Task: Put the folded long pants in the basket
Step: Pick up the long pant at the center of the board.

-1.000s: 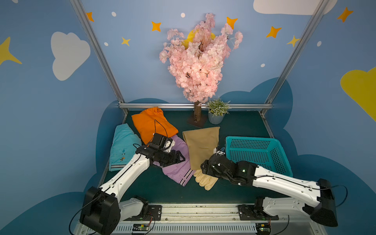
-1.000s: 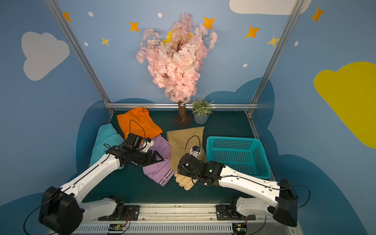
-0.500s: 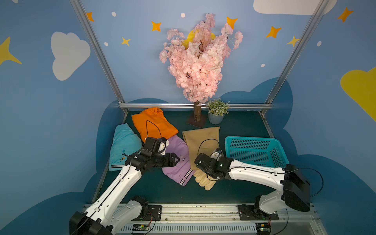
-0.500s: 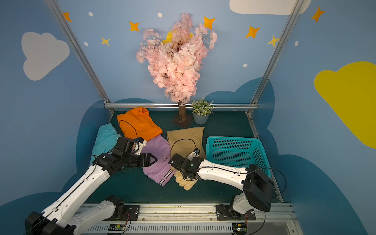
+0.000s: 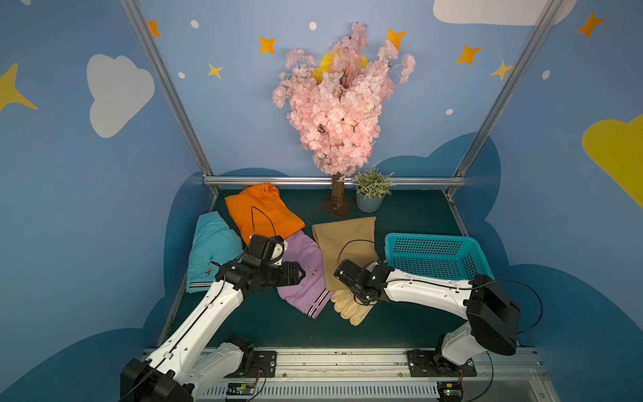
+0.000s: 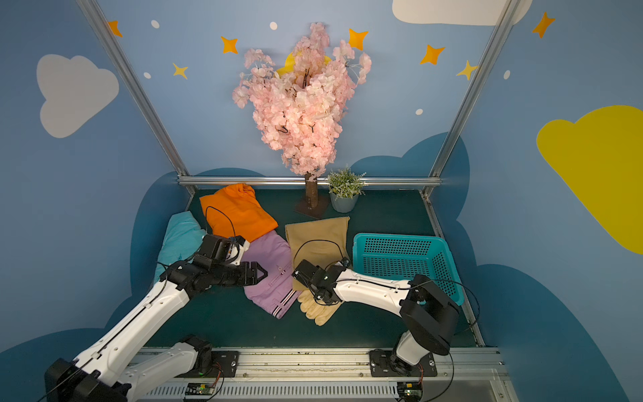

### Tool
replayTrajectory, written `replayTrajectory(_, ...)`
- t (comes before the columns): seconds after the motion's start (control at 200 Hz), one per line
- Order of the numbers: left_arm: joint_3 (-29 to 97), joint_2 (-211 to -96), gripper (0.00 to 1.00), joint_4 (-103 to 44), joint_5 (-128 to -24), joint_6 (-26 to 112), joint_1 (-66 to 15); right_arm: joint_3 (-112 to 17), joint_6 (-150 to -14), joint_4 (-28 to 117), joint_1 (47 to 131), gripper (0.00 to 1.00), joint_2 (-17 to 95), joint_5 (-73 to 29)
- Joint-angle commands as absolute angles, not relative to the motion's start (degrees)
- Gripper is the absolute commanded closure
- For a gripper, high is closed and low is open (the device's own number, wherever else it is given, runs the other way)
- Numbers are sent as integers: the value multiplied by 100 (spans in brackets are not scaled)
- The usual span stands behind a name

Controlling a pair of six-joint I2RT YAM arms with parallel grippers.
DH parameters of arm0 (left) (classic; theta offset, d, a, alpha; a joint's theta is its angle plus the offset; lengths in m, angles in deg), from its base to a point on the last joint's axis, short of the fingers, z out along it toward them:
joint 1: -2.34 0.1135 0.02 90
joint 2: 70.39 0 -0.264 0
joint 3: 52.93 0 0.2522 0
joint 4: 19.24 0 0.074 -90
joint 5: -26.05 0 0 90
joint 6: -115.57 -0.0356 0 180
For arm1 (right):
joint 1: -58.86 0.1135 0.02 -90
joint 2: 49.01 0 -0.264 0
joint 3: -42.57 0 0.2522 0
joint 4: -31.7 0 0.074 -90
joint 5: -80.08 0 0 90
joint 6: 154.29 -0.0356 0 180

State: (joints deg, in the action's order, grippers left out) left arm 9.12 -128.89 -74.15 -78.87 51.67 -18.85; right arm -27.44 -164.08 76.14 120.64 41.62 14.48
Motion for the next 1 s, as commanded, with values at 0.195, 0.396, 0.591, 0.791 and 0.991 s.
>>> replayTrajectory(0.195, 900, -13004, 18, -7483, -8106, 5172, -1905, -2025, -17002, 6337, 12039, 21, 4244, 1304)
replayTrajectory(0.396, 917, -13011, 18, -7528, -8019, 5168, -1902, -1911, -17178, 6111, 12013, 27, 4242, 1521)
replayTrajectory(0.591, 917, -13058, 18, -7527, -8014, 5164, -1895, -1841, -17255, 5917, 11906, 31, 4303, 1519)
replayTrajectory(0.791, 917, -13068, 18, -7536, -8001, 5174, -1894, -1595, -17405, 5417, 11897, 33, 4395, 1337)
replayTrajectory(0.991, 917, -13076, 18, -7554, -7947, 5167, -1905, -1425, -17403, 5135, 11857, 38, 4498, 1460)
